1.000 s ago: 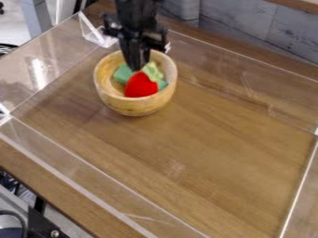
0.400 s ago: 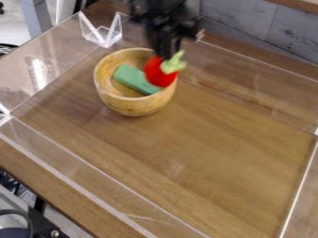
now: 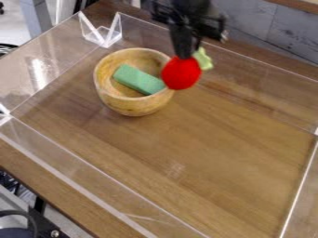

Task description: Move the red fruit to the right

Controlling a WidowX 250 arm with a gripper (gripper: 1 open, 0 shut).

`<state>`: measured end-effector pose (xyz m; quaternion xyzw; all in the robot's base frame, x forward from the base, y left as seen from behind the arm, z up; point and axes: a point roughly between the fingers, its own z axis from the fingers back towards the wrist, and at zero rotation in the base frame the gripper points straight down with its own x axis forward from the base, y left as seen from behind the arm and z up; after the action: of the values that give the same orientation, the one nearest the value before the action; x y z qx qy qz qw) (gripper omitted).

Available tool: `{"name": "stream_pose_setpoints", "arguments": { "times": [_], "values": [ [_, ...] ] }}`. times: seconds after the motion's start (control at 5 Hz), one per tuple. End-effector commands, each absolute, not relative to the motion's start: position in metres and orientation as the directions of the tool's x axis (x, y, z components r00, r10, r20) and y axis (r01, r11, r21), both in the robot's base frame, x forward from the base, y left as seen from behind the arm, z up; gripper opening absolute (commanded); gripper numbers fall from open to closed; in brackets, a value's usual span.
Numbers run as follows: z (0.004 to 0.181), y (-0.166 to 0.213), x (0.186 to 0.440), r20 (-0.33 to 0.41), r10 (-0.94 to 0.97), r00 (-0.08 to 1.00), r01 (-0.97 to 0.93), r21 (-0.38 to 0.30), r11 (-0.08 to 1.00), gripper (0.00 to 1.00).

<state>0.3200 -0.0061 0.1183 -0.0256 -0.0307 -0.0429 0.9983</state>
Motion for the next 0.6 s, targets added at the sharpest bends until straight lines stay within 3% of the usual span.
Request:
{"name": "stream_pose_setpoints", "arguments": {
  "times": [0.0,0.4],
  "values": [
    [0.126,-0.014,0.333,0.107,-0.092,0.99,0.097,-0.038,0.995,1.0],
    [0.107,-0.023,0.33,0.074,-0.163,0.984,0.166,-0.044,0.985,1.0]
  ]
}}
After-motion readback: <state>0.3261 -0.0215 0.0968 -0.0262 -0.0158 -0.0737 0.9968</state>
